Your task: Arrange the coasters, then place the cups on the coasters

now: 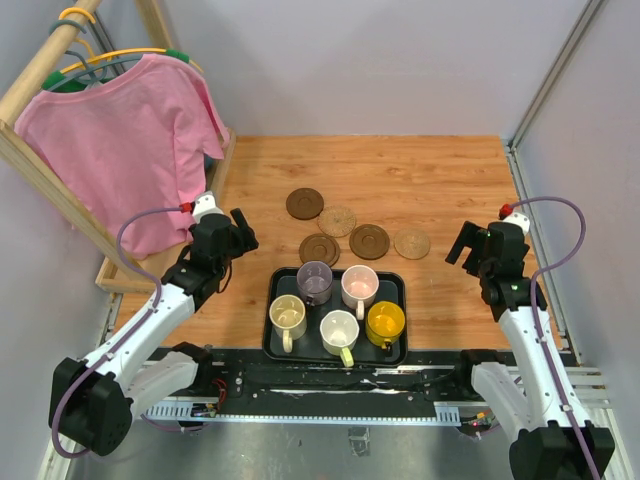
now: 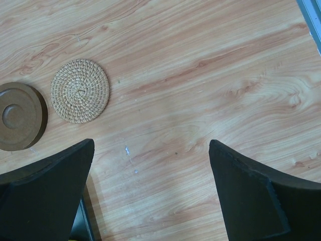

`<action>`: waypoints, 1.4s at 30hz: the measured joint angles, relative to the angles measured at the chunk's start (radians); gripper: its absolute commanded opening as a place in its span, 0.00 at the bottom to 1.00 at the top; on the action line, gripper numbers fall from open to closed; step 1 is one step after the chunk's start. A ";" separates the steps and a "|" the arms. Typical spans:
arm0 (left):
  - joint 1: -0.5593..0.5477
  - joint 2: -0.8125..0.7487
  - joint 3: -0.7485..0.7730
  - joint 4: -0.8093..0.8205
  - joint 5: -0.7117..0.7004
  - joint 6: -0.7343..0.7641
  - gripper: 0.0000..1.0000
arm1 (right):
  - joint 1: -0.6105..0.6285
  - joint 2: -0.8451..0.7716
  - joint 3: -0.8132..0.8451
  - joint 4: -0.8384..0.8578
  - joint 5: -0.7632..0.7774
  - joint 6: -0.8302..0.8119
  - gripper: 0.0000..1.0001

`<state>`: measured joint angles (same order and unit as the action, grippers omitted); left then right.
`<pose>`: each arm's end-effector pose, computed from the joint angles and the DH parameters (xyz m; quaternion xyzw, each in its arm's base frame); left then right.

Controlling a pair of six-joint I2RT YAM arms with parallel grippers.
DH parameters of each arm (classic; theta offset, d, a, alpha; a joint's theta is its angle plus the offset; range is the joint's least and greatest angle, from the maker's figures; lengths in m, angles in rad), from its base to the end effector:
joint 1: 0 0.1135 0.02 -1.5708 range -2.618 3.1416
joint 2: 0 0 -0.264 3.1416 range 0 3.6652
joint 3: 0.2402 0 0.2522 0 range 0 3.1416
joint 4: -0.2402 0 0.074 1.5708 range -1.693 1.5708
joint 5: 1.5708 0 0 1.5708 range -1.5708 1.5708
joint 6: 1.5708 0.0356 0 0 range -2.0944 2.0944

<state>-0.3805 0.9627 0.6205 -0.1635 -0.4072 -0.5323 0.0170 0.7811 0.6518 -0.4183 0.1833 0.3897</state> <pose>0.2034 -0.0662 0.2528 -0.1663 0.8335 -0.0628 0.5231 0.1763 -0.0035 0.2705 0.2049 0.8450 0.0203 0.4936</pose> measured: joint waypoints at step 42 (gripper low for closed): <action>0.004 0.653 0.250 0.521 0.335 0.153 0.00 | 0.296 0.694 0.304 0.316 -0.369 -0.103 0.01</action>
<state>-0.3763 1.6157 0.8703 0.3576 -0.0723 -0.3798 0.3126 1.4754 0.9558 -0.1020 -0.1860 0.2871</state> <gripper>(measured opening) 0.011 0.011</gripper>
